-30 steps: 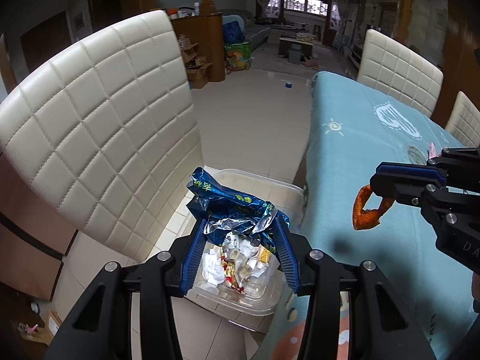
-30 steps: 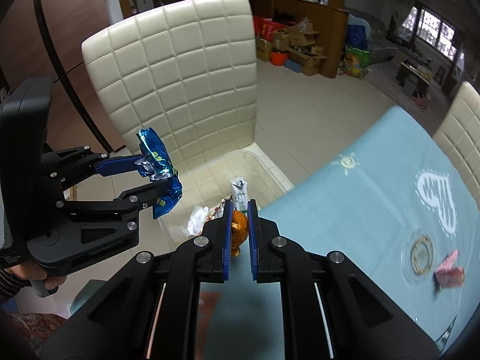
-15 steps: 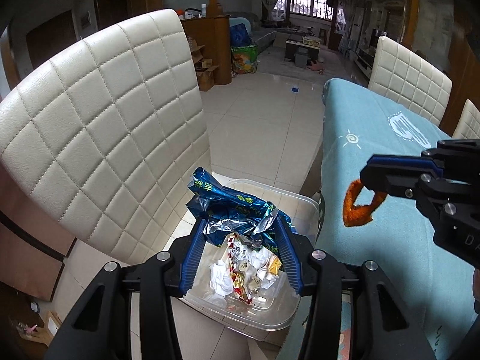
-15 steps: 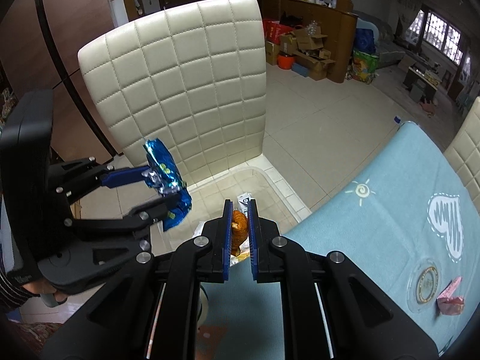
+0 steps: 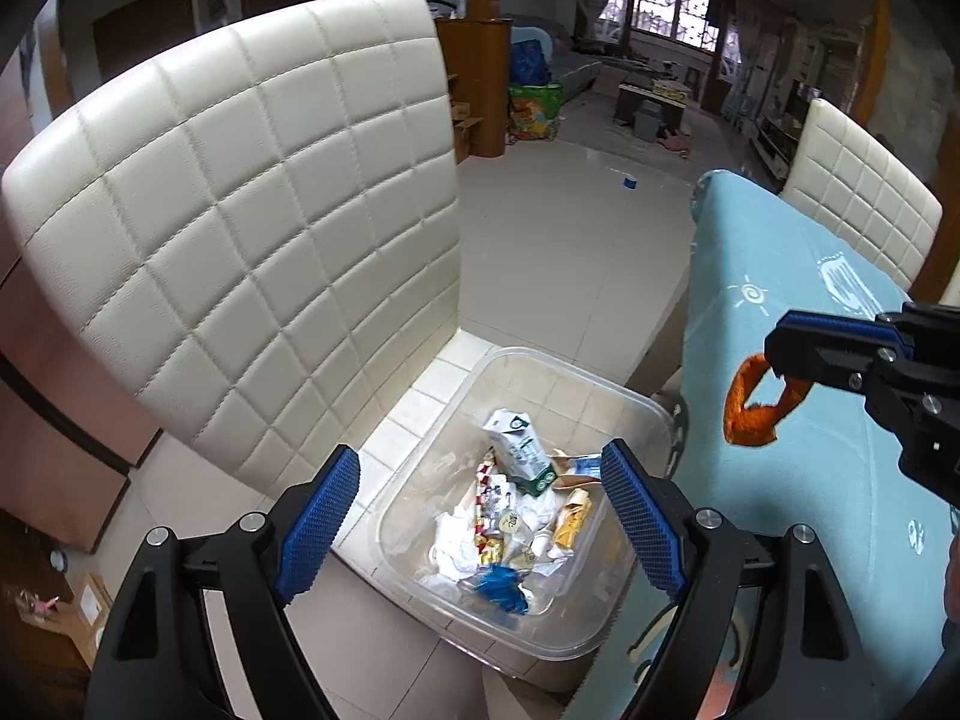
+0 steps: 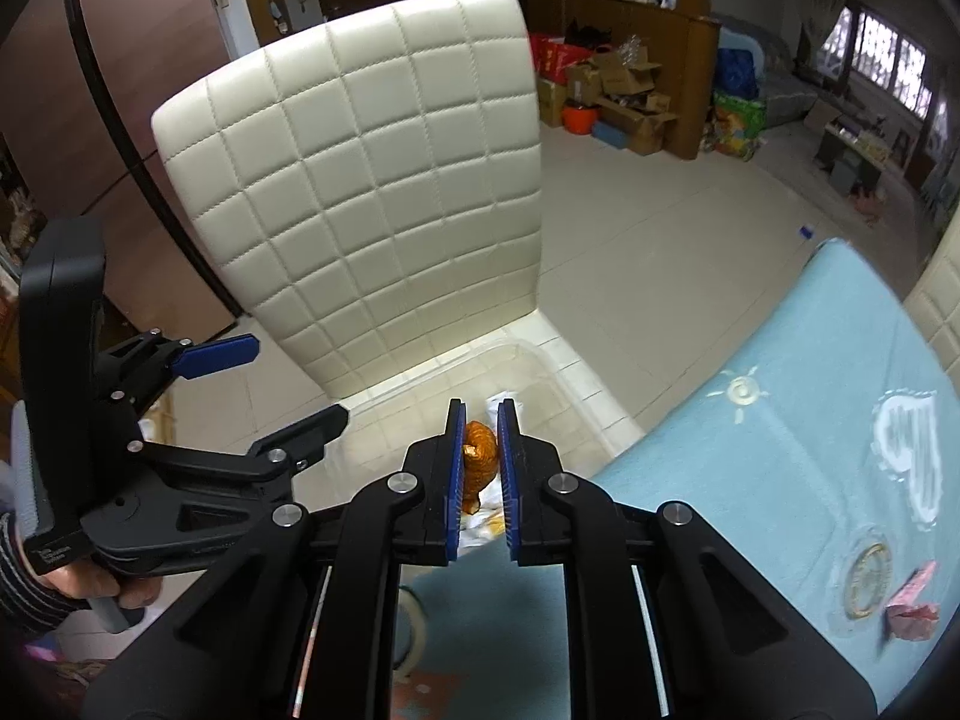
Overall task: Collect trash
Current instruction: 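Open the right tool to drop the orange peel into the bin, then move both open tools back over the table toward the clear lid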
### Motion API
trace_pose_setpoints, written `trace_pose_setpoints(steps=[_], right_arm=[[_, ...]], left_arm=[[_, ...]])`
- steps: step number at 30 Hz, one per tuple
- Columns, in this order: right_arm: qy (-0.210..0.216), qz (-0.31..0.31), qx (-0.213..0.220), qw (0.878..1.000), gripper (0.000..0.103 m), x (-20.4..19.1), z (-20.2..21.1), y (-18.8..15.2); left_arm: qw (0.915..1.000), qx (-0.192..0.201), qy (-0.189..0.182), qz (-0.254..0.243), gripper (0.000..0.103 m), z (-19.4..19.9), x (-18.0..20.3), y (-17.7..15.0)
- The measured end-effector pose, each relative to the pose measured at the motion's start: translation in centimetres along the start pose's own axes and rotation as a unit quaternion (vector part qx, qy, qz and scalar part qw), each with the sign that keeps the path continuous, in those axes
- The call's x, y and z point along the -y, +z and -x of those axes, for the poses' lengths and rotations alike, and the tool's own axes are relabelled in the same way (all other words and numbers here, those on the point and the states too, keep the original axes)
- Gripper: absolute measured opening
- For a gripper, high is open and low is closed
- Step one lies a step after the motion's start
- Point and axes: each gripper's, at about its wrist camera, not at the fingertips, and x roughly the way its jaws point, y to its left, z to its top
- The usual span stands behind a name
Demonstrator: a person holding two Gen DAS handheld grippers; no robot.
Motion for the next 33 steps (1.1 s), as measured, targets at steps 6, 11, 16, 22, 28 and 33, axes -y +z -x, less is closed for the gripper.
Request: trace_pose_setpoints(steps=[6, 11, 16, 22, 28, 33], right_arm=[[0.009, 0.003, -0.002, 1.000, 0.026, -0.8, 0.0, 0.2], [-0.022, -0.011, 0.052, 0.998, 0.096, -0.6, 2.2, -0.2], [-0.029, -0.029, 0.042, 0.998, 0.094, 0.2, 3.2, -1.0], [-0.043, -0.062, 0.041, 0.996, 0.094, 1.6, 5.4, -3.1], [-0.082, -0.102, 0.048, 0.990, 0.095, 4.4, 8.4, -6.4], [-0.113, -0.147, 0.051, 0.981, 0.095, 7.9, 11.2, -9.7]], left_arm=[[0.9999, -0.002, 0.008, 0.008, 0.080, 0.6, -0.7, -0.6], [0.9998, 0.000, 0.015, 0.011, 0.080, 1.2, -1.1, -0.9], [0.9995, 0.005, 0.027, 0.017, 0.080, 2.3, -1.0, -0.9], [0.9997, 0.012, 0.019, 0.009, 0.080, 3.5, 0.6, -0.7], [0.9994, 0.014, -0.010, -0.031, 0.080, 4.2, 5.0, -0.6], [0.9967, 0.016, -0.038, -0.071, 0.080, 4.5, 9.6, -0.6]])
